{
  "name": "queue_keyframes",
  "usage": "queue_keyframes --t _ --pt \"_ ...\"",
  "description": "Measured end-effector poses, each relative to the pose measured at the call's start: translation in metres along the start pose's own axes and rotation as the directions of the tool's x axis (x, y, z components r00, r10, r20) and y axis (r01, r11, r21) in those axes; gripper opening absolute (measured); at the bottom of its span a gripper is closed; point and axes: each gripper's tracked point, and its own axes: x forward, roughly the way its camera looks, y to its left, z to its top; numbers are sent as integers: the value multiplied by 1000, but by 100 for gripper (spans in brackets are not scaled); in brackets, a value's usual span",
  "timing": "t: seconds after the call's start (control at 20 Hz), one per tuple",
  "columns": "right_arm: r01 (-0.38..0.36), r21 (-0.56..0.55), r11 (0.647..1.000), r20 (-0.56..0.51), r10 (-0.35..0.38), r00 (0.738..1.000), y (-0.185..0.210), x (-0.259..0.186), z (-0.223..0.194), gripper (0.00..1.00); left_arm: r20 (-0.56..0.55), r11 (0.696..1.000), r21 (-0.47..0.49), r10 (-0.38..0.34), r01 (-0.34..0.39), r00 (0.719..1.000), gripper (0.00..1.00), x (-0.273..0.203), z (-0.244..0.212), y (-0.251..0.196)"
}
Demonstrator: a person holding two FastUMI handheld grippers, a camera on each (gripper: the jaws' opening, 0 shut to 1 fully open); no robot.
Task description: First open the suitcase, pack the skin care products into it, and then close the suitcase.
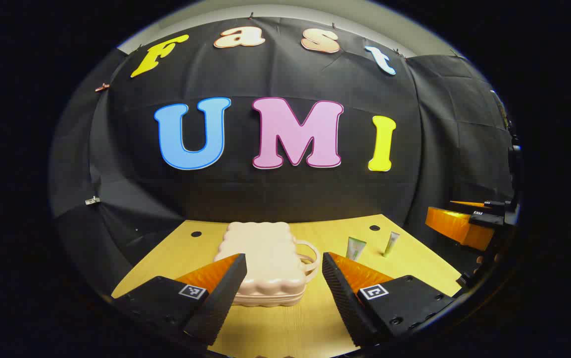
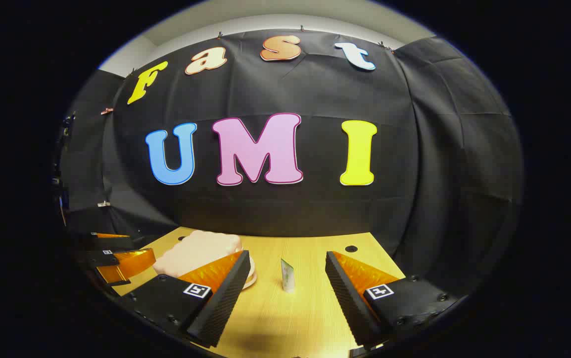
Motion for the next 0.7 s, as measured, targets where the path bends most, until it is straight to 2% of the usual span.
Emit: queue_keyframes --t 0.3,0.7 --pt "10 17 1000 -26 -10 1000 -22 13 -8 96 -21 1000 13 -23 24 1000 96 30 1 -21" --pt "8 27 1000 -39 -7 999 -51 36 -12 96 -44 1000 14 -14 15 999 96 67 3 -37"
